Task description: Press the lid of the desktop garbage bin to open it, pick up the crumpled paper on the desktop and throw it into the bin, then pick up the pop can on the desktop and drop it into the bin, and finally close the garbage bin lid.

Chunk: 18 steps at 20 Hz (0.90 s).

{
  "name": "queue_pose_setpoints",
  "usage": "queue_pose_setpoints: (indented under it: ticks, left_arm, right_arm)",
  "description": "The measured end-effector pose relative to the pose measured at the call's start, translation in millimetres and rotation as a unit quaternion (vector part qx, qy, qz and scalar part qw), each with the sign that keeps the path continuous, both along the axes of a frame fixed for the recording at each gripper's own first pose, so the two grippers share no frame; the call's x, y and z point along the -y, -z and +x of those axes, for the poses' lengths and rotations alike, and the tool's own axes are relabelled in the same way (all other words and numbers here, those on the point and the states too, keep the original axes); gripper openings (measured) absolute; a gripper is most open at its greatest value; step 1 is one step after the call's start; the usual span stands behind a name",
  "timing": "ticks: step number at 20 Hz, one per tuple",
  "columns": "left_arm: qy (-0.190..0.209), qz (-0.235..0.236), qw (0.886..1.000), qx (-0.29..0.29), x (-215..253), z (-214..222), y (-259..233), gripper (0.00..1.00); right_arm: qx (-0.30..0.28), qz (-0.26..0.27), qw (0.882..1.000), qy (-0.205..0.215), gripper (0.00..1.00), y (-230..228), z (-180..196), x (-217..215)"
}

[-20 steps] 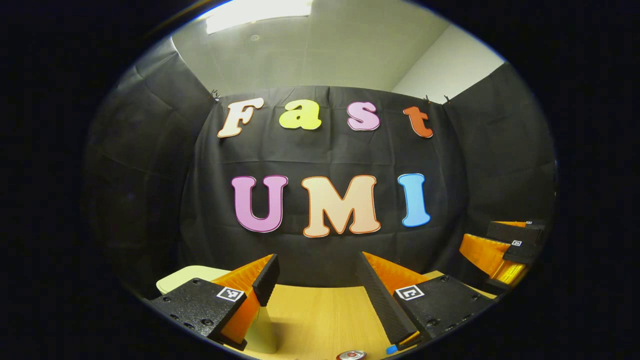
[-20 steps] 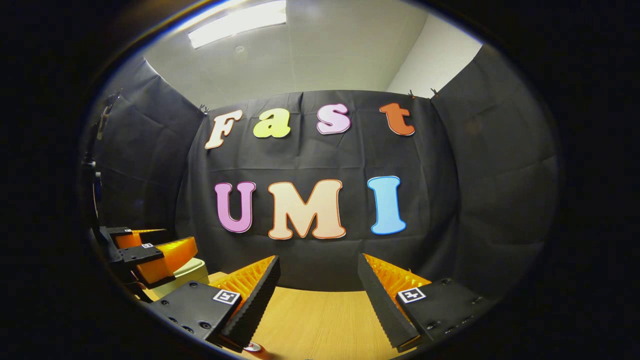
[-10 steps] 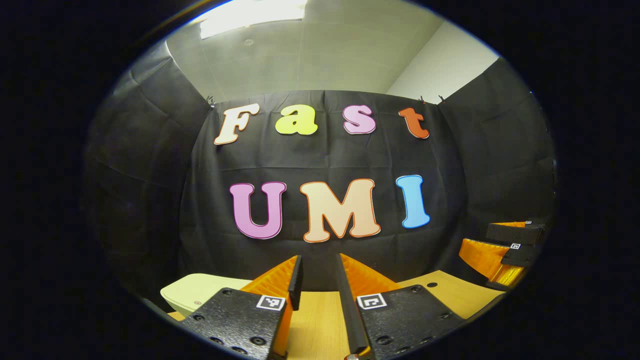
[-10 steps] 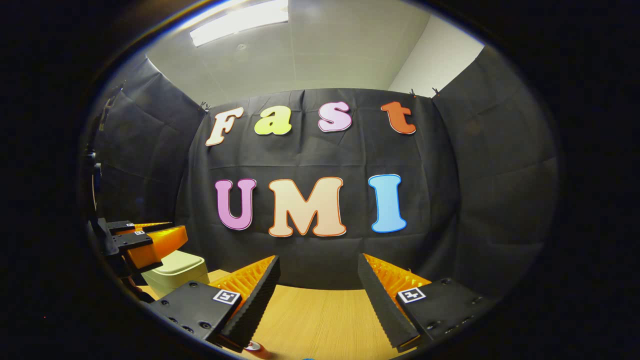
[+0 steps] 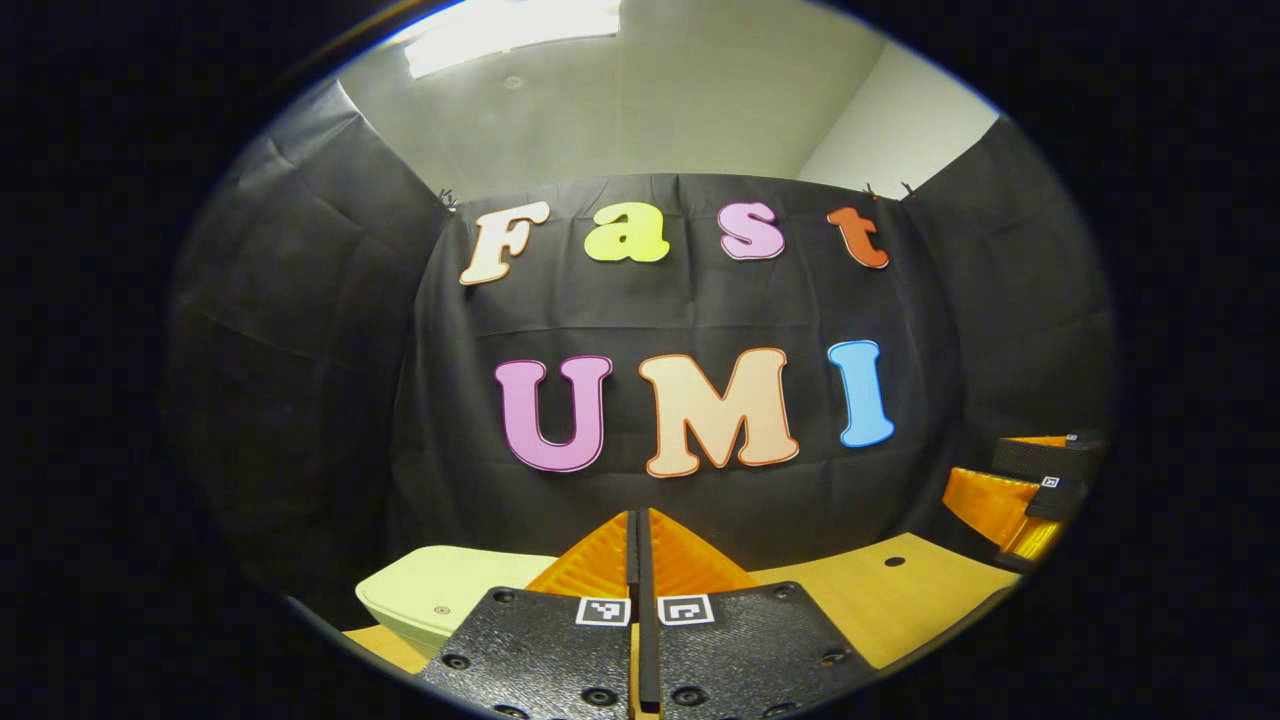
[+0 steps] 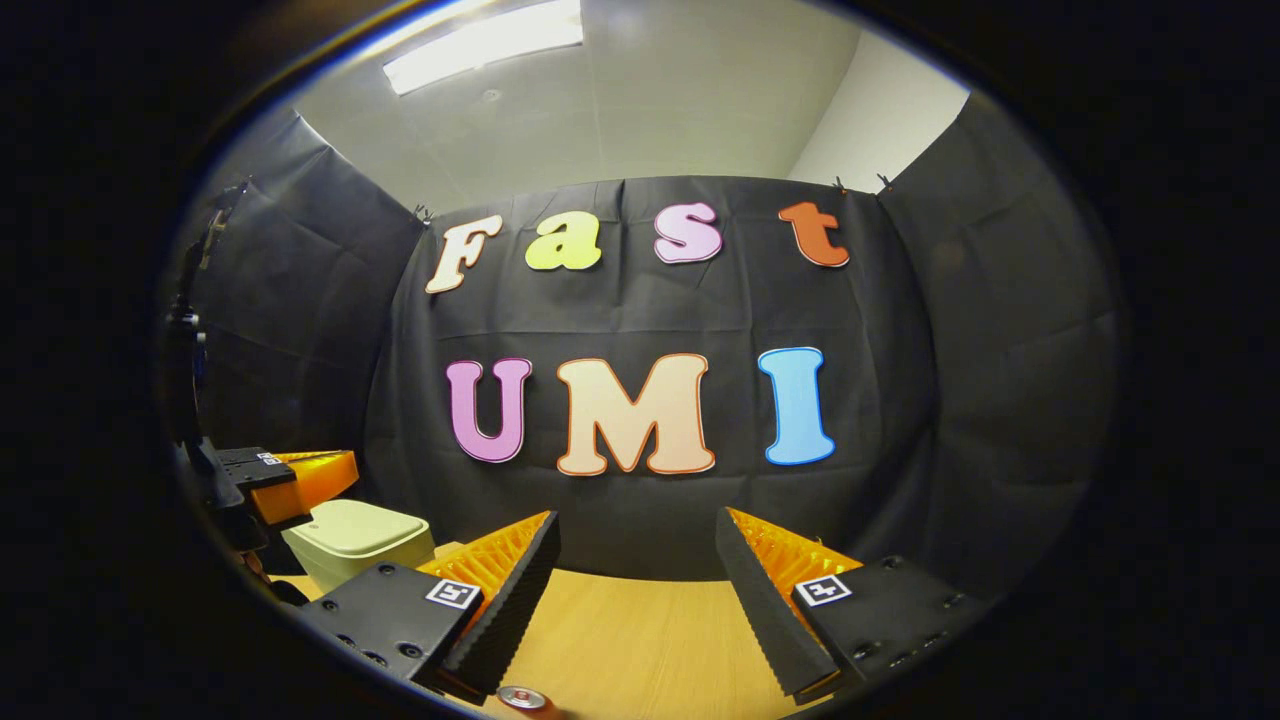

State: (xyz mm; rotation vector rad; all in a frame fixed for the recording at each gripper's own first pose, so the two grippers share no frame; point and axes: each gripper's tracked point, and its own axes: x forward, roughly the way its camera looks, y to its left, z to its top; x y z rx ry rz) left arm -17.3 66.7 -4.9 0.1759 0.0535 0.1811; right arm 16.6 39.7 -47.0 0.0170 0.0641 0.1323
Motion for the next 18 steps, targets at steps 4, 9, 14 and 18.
queue_pose_setpoints:
  ticks: [4, 9, 14, 18]
  left_arm:
    - [-0.018, 0.006, 1.000, -0.005, -28.0, -4.7, 1.8, 0.00]
    - [-0.044, 0.003, 0.999, -0.021, -68.6, -11.8, 15.1, 0.00]
    - [-0.075, 0.005, 0.996, -0.040, -112.1, -22.0, 33.4, 0.00]
    - [-0.095, 0.000, 0.994, -0.058, -138.0, -30.9, 52.7, 0.00]
  right_arm:
    - [0.001, -0.002, 1.000, -0.013, 0.98, 4.3, 4.4, -24.6]
    - [-0.004, 0.000, 1.000, -0.028, 0.98, 13.3, 10.3, -56.5]
    - [-0.017, -0.006, 0.999, -0.041, 0.98, 29.4, 13.6, -84.4]
    - [-0.029, -0.011, 0.999, -0.044, 0.98, 41.7, 15.6, -97.5]
